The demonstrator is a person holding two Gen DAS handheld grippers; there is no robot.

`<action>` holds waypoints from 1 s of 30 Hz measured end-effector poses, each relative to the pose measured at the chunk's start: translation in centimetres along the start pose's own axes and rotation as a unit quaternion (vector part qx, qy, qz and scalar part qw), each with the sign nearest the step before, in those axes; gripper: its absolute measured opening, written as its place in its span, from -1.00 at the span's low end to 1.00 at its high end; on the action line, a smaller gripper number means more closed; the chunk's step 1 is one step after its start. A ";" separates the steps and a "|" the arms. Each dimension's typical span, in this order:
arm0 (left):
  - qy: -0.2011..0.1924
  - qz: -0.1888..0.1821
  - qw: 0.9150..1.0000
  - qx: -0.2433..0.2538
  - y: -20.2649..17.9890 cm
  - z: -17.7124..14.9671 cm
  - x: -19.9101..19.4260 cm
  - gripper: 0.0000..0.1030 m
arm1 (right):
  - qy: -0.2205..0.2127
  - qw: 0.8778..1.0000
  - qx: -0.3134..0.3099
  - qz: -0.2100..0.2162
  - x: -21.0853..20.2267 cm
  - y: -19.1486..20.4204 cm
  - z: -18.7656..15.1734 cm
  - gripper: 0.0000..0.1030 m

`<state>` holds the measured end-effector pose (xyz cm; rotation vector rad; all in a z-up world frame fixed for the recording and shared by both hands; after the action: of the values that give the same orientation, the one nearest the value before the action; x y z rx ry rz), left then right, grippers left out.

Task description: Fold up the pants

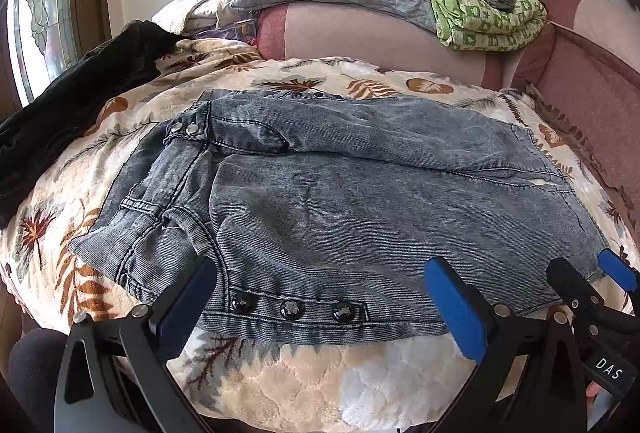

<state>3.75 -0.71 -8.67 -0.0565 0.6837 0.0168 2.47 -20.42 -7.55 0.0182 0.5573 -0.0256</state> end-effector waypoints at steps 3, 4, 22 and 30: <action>0.000 0.000 1.000 0.000 0.0 0.0 0.0 1.00 | 0.000 1.000 0.000 0.000 0.0 0.0 0.0 1.00; 0.000 0.000 1.000 0.000 0.0 0.0 0.0 1.00 | 0.000 1.000 0.000 0.000 0.0 0.0 0.0 1.00; 0.018 -0.041 0.999 -0.017 2.4 4.3 -0.4 1.00 | 0.030 0.996 0.030 0.084 0.4 -1.1 3.3 1.00; 0.063 -0.056 0.993 -0.082 10.2 12.1 5.4 1.00 | 0.087 0.983 0.130 0.092 8.0 -12.0 11.9 1.00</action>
<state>15.25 10.20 -3.15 -0.2548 0.8032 -0.0394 15.16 -32.88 -1.78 0.3284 0.7232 0.0844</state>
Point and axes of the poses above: each gripper's, at about its wrist camera, not at the fingertips, and x roughly the way its jaws point, y to its left, z to its top, the point moved 5 cm from there along x, roughly the way its jaws point, and after that the axes turned 5 degrees about -y, right-handed, at the moved point
